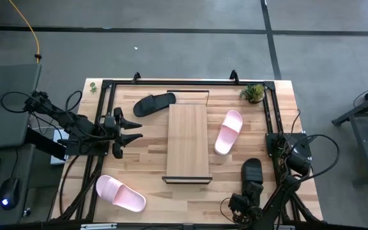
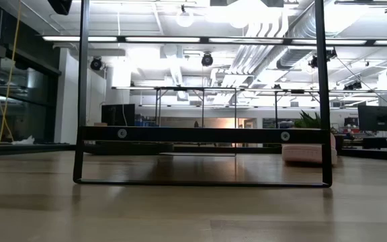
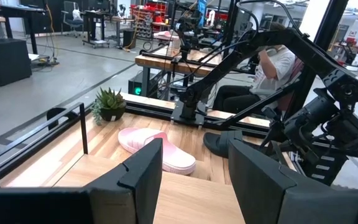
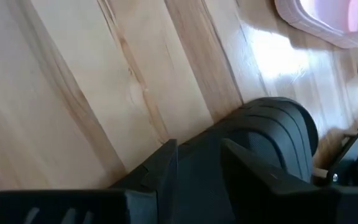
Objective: Pick and place slides into the shelf
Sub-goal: Put the bottom black slipper on the shelf
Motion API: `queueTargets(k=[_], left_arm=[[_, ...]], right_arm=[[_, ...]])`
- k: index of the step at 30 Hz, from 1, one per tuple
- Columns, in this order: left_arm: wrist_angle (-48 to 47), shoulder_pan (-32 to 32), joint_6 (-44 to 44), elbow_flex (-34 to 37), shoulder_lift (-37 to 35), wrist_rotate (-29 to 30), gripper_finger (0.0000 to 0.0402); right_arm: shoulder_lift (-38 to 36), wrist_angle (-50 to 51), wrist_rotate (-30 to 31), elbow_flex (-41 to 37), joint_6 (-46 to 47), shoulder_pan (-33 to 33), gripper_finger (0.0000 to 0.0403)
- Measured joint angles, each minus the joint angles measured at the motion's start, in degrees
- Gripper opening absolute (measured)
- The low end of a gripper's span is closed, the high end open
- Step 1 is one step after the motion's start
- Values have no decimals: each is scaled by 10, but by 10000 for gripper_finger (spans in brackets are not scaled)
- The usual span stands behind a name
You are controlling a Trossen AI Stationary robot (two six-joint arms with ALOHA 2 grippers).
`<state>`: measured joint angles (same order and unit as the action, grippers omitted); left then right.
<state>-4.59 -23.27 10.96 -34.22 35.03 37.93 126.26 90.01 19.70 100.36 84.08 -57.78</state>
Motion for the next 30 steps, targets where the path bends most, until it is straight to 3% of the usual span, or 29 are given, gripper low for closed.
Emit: queueTargets(k=[9,20,30], left_arm=[[0,0,0,0,0,0,168],[0,0,0,0,0,0,168],[0,0,0,0,0,0,168]], right_arm=[[0,0,7,0,-41,3,113],[0,-70,-21,0,-51,29,113],[0,-76,-49,0,-55,43,113]])
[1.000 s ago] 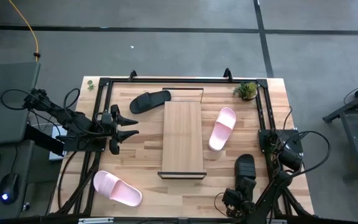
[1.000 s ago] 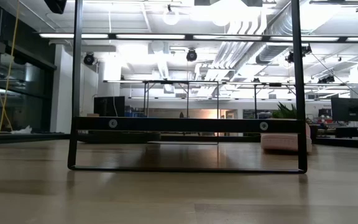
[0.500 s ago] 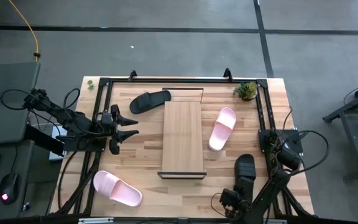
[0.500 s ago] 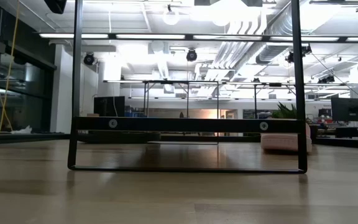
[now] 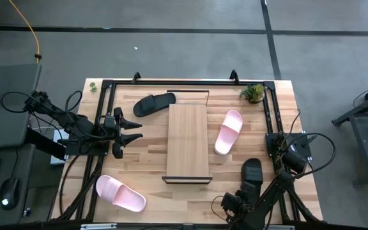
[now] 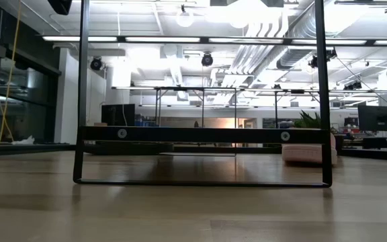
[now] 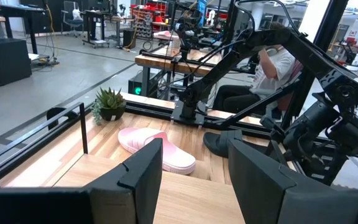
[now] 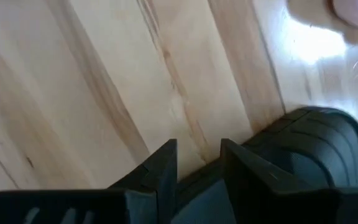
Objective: Pick and place slides into the shelf
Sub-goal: Put the bottom black slipper on the shelf
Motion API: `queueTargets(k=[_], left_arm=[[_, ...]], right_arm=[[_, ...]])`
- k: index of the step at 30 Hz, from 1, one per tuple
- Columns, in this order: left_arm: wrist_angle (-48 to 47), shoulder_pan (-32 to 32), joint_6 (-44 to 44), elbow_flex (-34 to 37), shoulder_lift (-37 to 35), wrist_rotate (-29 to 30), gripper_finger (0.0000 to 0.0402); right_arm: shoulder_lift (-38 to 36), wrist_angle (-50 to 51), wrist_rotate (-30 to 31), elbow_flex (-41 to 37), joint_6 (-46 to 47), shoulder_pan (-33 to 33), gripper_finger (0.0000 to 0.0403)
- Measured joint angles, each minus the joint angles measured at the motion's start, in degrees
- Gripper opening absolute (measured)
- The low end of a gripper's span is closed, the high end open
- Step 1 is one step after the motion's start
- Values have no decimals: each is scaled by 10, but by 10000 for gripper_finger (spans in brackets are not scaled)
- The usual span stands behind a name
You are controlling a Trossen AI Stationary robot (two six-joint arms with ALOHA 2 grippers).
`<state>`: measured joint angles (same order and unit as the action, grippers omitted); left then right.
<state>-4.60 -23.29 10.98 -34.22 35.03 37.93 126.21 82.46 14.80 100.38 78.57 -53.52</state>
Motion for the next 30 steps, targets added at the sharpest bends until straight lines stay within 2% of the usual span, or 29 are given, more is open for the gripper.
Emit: queueTargets(k=[9,14,18,30], left_arm=[[0,0,0,0,0,0,168],[0,0,0,0,0,0,168],[0,0,0,0,0,0,168],[-2,0,0,0,0,0,168]], right_arm=[[0,-4,-28,0,-7,0,113],[0,19,-18,0,-38,-2,113],[0,80,-26,0,-21,-5,113],[-3,75,-20,-12,-37,-11,113]])
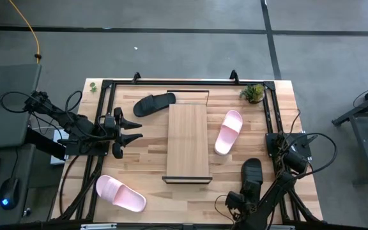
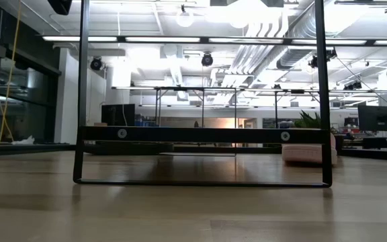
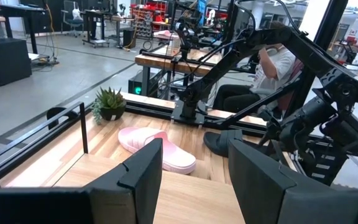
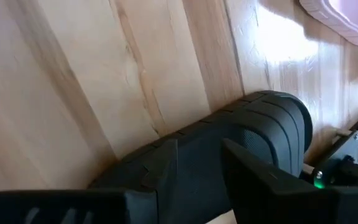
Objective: Pick and place slides into the shelf
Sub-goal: Put the bottom black slipper on the shelf
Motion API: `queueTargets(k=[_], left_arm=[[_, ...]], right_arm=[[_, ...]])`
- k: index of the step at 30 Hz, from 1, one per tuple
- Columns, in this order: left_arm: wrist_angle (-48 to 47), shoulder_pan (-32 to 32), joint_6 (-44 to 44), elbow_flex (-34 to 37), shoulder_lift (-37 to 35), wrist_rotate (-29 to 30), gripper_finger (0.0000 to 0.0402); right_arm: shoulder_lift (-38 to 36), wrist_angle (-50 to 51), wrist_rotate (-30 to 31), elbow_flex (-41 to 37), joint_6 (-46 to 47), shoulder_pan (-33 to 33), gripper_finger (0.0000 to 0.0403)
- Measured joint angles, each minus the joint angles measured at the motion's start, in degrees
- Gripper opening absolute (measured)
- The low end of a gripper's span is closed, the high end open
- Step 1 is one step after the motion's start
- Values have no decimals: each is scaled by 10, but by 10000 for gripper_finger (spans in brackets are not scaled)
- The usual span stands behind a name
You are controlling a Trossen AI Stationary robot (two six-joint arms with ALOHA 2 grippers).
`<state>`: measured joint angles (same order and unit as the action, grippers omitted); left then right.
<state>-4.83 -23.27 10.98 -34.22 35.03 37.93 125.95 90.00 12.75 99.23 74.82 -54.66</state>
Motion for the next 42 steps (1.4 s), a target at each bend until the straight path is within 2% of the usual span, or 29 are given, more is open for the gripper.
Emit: queueTargets(k=[6,14,18,33,38,42], left_arm=[[-1,0,0,0,0,0,168],[-1,0,0,0,0,0,168],[-1,0,0,0,0,0,168],[-7,0,-1,0,0,0,168],[-9,0,-1,0,0,0,168],[-9,0,-1,0,0,0,168]], right_arm=[[0,0,-57,-63,-1,-2,127],[0,2,-57,-101,4,-8,200],[0,3,-56,-101,12,-8,221],[-7,-2,-49,-101,25,-5,225],[-15,-2,-52,-64,34,-5,225],[-16,-2,-27,-34,33,-5,225]])
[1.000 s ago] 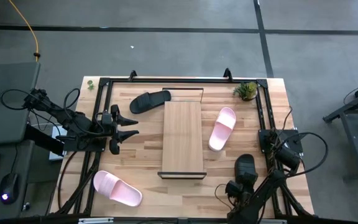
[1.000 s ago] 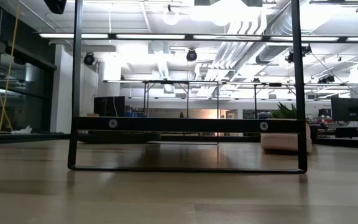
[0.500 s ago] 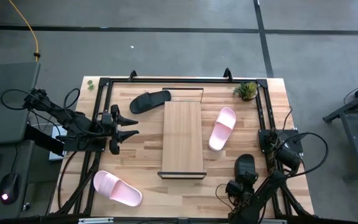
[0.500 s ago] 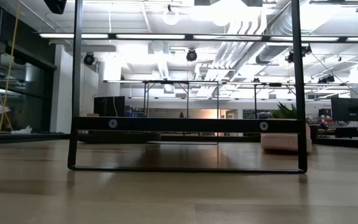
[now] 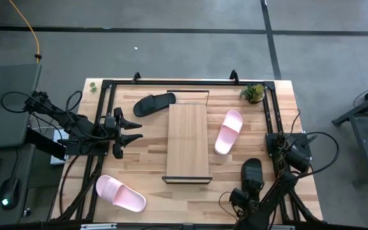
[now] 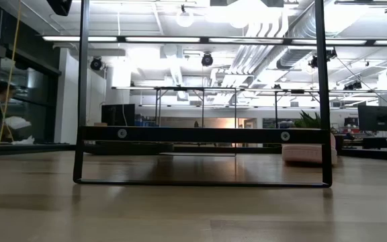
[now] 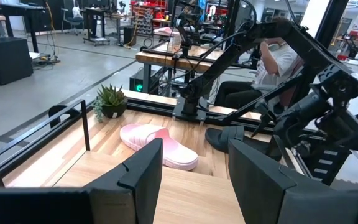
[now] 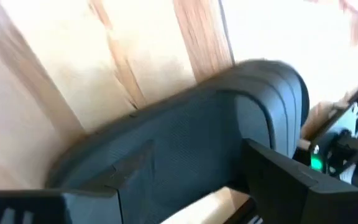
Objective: Pick and place slides into the shelf
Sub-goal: Put the bottom black slipper on the shelf
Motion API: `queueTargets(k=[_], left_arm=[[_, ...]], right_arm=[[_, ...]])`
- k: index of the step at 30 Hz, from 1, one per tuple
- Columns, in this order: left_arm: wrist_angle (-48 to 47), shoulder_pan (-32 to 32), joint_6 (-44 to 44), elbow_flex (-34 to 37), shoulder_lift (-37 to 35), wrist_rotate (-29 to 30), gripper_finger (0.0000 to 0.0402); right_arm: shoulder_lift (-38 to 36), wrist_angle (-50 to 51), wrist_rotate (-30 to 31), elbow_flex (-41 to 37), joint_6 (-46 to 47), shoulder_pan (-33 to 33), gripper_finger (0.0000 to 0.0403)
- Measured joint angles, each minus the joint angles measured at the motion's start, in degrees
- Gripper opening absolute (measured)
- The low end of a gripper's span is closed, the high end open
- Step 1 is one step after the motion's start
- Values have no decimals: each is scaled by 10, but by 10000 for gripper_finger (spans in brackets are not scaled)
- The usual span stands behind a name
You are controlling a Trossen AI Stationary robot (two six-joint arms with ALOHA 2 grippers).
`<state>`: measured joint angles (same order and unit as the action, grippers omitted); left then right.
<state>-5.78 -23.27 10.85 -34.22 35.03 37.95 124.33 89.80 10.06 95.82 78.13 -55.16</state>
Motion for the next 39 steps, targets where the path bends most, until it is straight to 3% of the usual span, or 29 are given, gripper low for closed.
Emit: queueTargets(k=[11,25,33,39], left_arm=[[-1,0,0,0,0,0,168],[-4,0,0,0,0,2,168],[-4,0,0,0,0,2,168],[-4,0,0,0,0,2,168]], right_arm=[[0,2,2,-18,-70,23,228],[-4,2,5,-20,-91,38,291],[-7,4,-44,-106,-92,37,291],[-49,2,-50,-172,-17,25,291]])
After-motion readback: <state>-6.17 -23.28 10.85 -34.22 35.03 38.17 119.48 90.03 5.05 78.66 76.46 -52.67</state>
